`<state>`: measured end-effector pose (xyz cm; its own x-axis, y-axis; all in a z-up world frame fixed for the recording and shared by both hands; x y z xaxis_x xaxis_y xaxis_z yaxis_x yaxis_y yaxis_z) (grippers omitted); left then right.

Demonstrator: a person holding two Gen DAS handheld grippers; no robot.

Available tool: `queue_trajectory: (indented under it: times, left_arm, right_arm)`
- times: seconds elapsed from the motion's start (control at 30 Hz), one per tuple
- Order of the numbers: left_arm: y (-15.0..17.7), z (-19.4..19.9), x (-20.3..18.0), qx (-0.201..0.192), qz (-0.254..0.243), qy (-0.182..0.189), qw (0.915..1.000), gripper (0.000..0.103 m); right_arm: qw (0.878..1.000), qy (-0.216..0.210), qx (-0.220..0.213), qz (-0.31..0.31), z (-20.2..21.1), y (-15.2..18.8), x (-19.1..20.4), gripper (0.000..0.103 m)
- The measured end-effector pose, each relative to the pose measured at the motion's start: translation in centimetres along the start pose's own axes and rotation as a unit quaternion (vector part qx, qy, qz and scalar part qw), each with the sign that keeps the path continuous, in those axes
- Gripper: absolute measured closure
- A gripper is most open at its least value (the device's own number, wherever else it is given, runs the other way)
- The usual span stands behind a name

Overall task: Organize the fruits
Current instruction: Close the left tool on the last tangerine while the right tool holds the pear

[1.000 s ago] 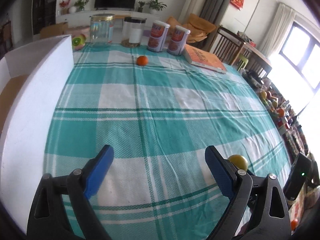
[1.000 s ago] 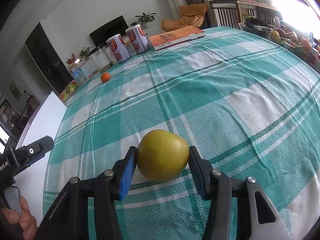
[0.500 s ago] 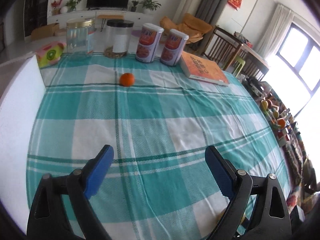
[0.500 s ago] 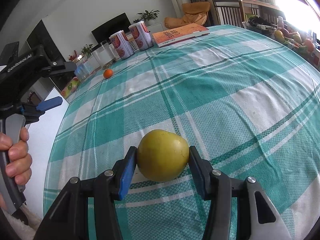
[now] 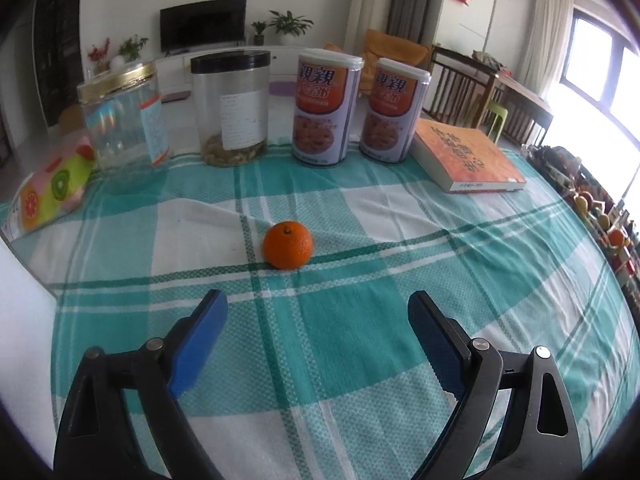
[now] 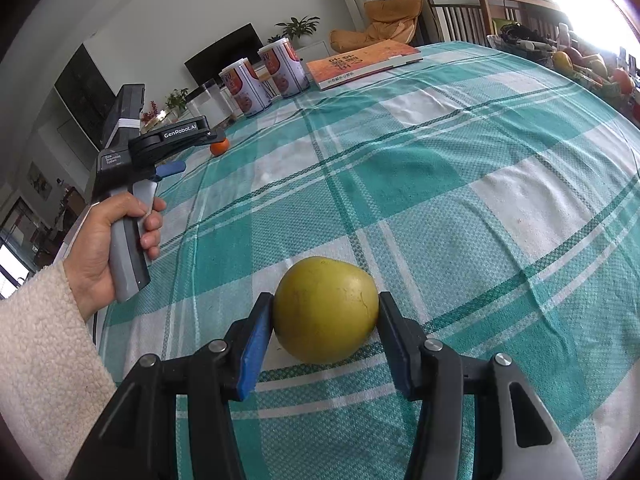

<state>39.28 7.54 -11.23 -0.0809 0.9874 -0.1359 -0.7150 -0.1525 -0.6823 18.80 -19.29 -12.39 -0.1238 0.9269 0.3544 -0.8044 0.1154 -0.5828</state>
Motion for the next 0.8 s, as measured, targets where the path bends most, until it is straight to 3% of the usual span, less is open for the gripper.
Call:
queue_trajectory:
  times: [0.1,0.2,0.27,0.33,0.5,0.63,0.8]
  left_arm:
    - [-1.5,-2.2,1.2,0.01,0.021,-0.015,0.9996,0.011]
    - [-2.2,-4.4,0.8,0.034,-0.009,-0.041,0.9985,0.012]
    - [-2.0,-5.4,0.5,0.05,-0.023,-0.051,0.9972,0.043]
    - [-1.9,-5.2,0.4,0.038,-0.025,-0.053,0.9976,0.07]
    - [-0.6,-3.3,0.8,0.034,-0.003,-0.035,0.9988,0.072]
    - [1.5,1.5,0.1,0.039,0.03,0.019,0.9986,0.072]
    - [4.7,10.4,-2.5,0.048,0.044,0.1,0.9928,0.072]
  right_arm:
    - [1.0,0.004,0.001,0.005,0.0,0.1,0.2,0.052]
    - [1.0,0.003,0.001,0.005,0.0,0.1,0.2,0.052]
    - [1.0,0.003,0.001,0.005,0.0,0.1,0.2,0.052]
    - [1.0,0.005,0.001,0.008,0.0,0.1,0.2,0.052]
    - [1.0,0.007,0.002,0.016,-0.1,0.0,0.5,0.052]
    - [1.0,-0.013,-0.007,0.016,0.3,0.0,1.0,0.052]
    - [0.999,-0.023,-0.022,0.006,1.1,0.0,0.9,0.052]
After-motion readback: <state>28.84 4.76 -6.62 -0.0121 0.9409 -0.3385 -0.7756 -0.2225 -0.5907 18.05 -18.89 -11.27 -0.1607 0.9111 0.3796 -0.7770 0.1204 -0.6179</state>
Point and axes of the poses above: each gripper's, at about its wrist camera, not at the fingertips, and z roughly against the way its jaws point, x to its left, y to its underside, the point moved 3 cm from there along -z, roughly the way its jaws point
